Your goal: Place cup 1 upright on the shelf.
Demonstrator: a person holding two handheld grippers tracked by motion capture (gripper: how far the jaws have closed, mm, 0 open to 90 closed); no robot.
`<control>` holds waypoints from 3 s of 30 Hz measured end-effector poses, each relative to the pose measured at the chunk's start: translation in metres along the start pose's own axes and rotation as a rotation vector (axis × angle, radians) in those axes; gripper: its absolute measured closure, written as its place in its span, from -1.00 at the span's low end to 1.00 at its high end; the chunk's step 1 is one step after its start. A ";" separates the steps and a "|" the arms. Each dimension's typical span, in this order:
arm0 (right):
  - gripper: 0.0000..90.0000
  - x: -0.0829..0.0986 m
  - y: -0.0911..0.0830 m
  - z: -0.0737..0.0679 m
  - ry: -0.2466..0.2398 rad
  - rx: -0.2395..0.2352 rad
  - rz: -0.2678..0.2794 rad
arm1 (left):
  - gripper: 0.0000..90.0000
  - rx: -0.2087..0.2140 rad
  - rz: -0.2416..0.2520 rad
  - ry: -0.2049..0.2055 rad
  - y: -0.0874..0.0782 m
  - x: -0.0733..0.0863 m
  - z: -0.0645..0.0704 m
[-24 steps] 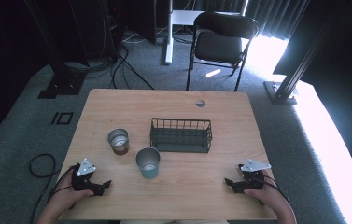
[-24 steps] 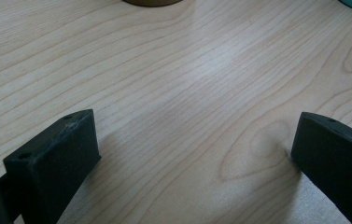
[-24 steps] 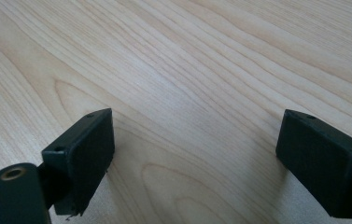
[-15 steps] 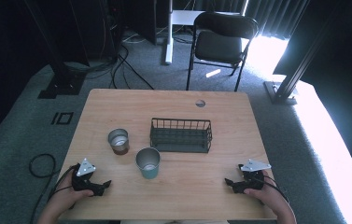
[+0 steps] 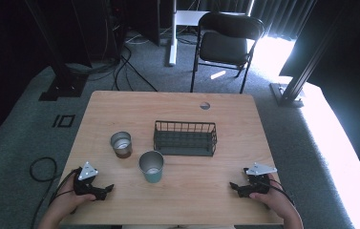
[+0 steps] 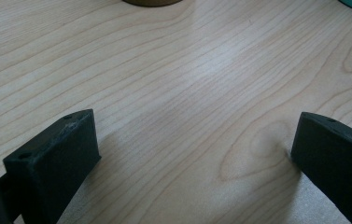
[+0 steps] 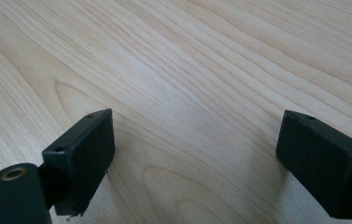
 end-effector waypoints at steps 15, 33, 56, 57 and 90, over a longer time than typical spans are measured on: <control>-0.74 -0.020 0.007 -0.016 -0.054 -0.055 0.028 | -0.97 0.000 0.000 -0.001 0.000 0.000 0.000; -0.71 -0.056 0.021 -0.049 -0.118 -0.142 0.071 | -0.97 0.000 0.000 -0.001 0.000 0.000 0.000; -0.71 -0.089 0.042 -0.095 -0.210 -0.253 0.111 | -0.97 0.001 0.000 0.000 0.000 0.000 0.000; -0.71 -0.090 0.043 -0.097 -0.214 -0.259 0.114 | -0.97 0.001 0.000 0.000 0.000 0.000 0.000; -0.71 -0.151 0.076 -0.176 -0.346 -0.393 0.216 | -0.97 0.001 0.000 0.000 0.000 0.000 0.000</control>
Point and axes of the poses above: each handheld gripper's, and its own axes: y roughly forward along the jaws, x roughly out of its underside, z roughly to its right, the point moved 9 cm from there along y, roughly forward along the jaws, and after that the axes turned 1 degree about -z, right-handed, at the moved point
